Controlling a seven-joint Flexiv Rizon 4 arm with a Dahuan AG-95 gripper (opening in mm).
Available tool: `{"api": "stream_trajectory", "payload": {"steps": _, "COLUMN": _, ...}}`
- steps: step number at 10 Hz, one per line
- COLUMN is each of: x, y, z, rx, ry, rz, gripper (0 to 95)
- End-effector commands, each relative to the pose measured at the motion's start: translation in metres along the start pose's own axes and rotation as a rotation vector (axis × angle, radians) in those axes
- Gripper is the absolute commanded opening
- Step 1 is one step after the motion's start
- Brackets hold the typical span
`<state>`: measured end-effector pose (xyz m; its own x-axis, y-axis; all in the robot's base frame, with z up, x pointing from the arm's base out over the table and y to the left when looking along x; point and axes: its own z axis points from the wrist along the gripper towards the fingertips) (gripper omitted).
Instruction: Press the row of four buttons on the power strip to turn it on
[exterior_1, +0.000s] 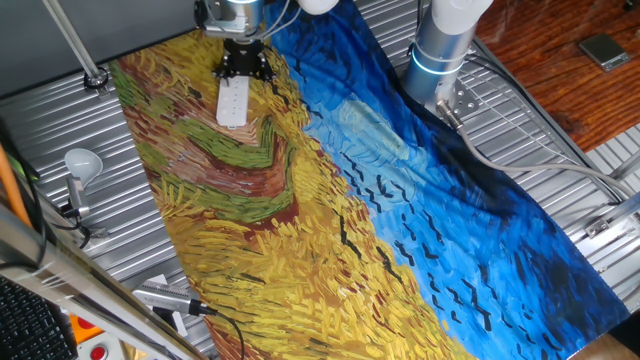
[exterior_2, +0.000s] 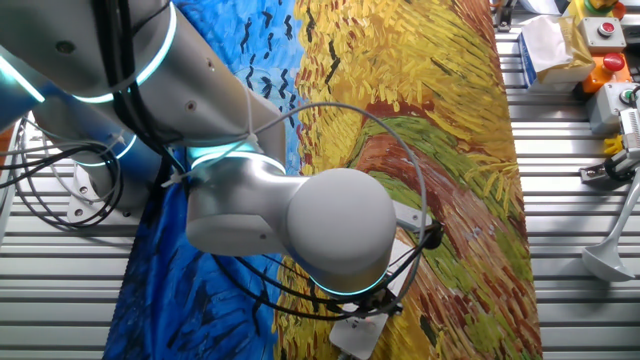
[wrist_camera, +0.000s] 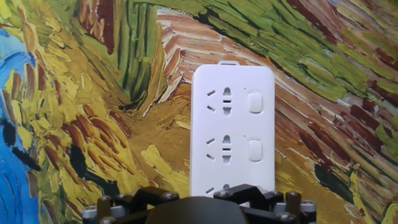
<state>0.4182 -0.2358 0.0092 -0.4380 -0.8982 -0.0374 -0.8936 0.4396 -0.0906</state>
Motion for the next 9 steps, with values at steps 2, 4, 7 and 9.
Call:
{"api": "stream_trajectory", "payload": {"steps": 2, "x": -0.001, "y": -0.001, "z": 0.003, "rx": -0.002, "ry": -0.004, "rz": 0.005, "gripper": 95.0}}
{"api": "stream_trajectory", "payload": {"steps": 4, "x": -0.001, "y": -0.001, "z": 0.003, "rx": -0.003, "ry": -0.006, "rz": 0.01, "gripper": 95.0}}
{"api": "stream_trajectory", "payload": {"steps": 7, "x": -0.001, "y": -0.002, "z": -0.001, "rx": -0.003, "ry": -0.006, "rz": 0.017, "gripper": 95.0}}
{"api": "stream_trajectory", "payload": {"steps": 9, "x": -0.001, "y": -0.002, "z": -0.008, "rx": -0.007, "ry": -0.004, "rz": 0.017, "gripper": 95.0}}
